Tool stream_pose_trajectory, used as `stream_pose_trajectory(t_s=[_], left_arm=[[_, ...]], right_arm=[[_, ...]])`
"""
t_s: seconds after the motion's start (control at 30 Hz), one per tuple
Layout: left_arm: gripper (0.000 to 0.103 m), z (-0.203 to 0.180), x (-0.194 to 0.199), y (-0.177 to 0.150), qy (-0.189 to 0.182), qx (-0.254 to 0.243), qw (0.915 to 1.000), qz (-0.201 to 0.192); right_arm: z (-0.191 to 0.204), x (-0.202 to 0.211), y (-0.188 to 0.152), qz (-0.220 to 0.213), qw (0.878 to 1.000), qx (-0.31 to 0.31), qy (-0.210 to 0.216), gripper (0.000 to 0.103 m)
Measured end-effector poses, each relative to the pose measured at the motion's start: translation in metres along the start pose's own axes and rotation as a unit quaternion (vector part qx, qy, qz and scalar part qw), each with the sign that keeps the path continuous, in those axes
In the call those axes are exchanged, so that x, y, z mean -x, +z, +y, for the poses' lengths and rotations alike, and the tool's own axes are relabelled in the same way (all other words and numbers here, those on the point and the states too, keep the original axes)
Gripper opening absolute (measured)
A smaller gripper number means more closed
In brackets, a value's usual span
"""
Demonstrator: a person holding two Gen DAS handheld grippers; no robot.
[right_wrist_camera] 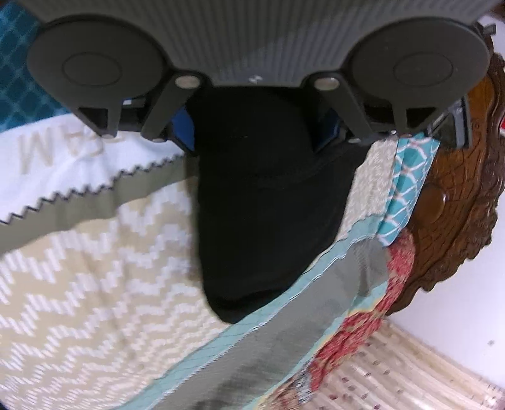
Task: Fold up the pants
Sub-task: 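Lift the black pants bundle with both tools and carry it up the quilt, then lower the bundle onto the quilt and open both tools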
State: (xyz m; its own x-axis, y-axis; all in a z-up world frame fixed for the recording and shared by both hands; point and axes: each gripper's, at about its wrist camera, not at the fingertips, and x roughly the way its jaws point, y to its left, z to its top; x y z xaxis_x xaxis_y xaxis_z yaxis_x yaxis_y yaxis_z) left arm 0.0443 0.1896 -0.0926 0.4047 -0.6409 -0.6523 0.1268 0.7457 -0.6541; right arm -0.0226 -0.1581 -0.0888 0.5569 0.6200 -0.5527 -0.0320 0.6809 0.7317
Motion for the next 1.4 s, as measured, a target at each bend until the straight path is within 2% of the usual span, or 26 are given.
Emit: stream_pose_trajectory(t_s=[0.1,0.17,0.2,0.23,0.27,0.3,0.37,0.4,0.47,0.57,0.7,0.83,0.93,1.0,1.03,1.07,1.1,1.17,1.2,1.23,1.3,1.4], left_arm=[[0.103,-0.008,-0.008,-0.002,0.021,-0.014,0.9997,0.000],[0.102,-0.016,-0.016,-0.003,0.008,-0.018,0.9998,0.001],[0.102,-0.020,-0.020,-0.003,-0.003,-0.021,0.9998,0.004],[0.101,-0.027,-0.023,-0.003,0.002,-0.026,0.9997,-0.001],[0.099,-0.032,-0.025,-0.003,0.010,-0.029,0.9995,-0.006],[0.091,-0.038,-0.025,-0.002,0.016,-0.030,0.9994,-0.013],[0.086,-0.043,-0.019,0.003,-0.001,-0.014,0.9996,-0.026],[0.080,-0.046,-0.015,0.007,-0.013,-0.009,0.9993,-0.035],[0.073,-0.060,-0.007,0.021,-0.024,-0.020,0.9979,-0.057],[0.072,-0.090,-0.006,0.058,-0.029,-0.055,0.9940,-0.091],[0.072,-0.135,-0.027,0.119,-0.016,-0.105,0.9886,-0.107],[0.072,-0.169,-0.075,0.173,0.019,-0.146,0.9835,-0.106],[0.076,-0.170,-0.129,0.203,0.060,-0.144,0.9835,-0.092],[0.080,-0.158,-0.170,0.210,0.106,-0.134,0.9827,-0.071],[0.080,-0.148,-0.194,0.211,0.141,-0.122,0.9813,-0.047],[0.087,-0.138,-0.213,0.210,0.176,-0.114,0.9775,-0.027],[0.102,-0.130,-0.222,0.206,0.177,-0.108,0.9778,-0.028],[0.103,-0.126,-0.220,0.200,0.165,-0.097,0.9802,-0.050],[0.103,-0.127,-0.219,0.198,0.165,-0.097,0.9804,-0.049],[0.103,-0.129,-0.217,0.197,0.167,-0.101,0.9796,-0.046],[0.103,-0.137,-0.209,0.196,0.180,-0.108,0.9768,-0.043],[0.100,-0.153,-0.183,0.186,0.199,-0.120,0.9706,-0.062]], right_arm=[[-0.002,-0.004,-0.001,0.007,1.000,0.005,0.003,0.080],[0.005,-0.013,0.002,0.025,1.000,0.014,0.008,0.079],[0.011,-0.018,0.004,0.035,0.999,0.020,0.005,0.071],[0.016,-0.021,0.005,0.040,0.999,0.029,0.000,0.064],[0.021,-0.020,0.006,0.041,0.998,0.041,-0.001,0.053],[0.030,-0.017,0.006,0.034,0.998,0.060,0.001,0.045],[0.050,-0.007,0.007,0.016,0.994,0.111,0.005,0.039],[0.060,0.000,0.008,0.003,0.990,0.138,0.002,0.036],[0.073,0.011,0.014,-0.024,0.985,0.172,0.011,0.035],[0.085,0.022,0.037,-0.074,0.974,0.212,0.010,0.035],[0.079,0.023,0.088,-0.136,0.964,0.230,0.007,0.035],[0.058,0.002,0.146,-0.169,0.961,0.218,-0.008,0.035],[0.029,-0.026,0.187,-0.162,0.968,0.191,-0.028,0.035],[-0.005,-0.054,0.214,-0.131,0.981,0.136,-0.048,0.036],[-0.022,-0.070,0.224,-0.111,0.986,0.104,-0.071,0.036],[-0.040,-0.089,0.230,-0.084,0.988,0.070,-0.108,0.044],[-0.055,-0.103,0.231,-0.069,0.989,0.043,-0.127,0.055],[-0.075,-0.099,0.229,-0.088,0.993,0.005,-0.082,0.057],[-0.076,-0.097,0.227,-0.091,0.993,0.010,-0.076,0.056],[-0.074,-0.095,0.224,-0.092,0.992,0.022,-0.079,0.057],[-0.069,-0.085,0.215,-0.108,0.989,0.041,-0.091,0.065],[-0.061,-0.057,0.194,-0.149,0.981,0.044,-0.120,0.072]])
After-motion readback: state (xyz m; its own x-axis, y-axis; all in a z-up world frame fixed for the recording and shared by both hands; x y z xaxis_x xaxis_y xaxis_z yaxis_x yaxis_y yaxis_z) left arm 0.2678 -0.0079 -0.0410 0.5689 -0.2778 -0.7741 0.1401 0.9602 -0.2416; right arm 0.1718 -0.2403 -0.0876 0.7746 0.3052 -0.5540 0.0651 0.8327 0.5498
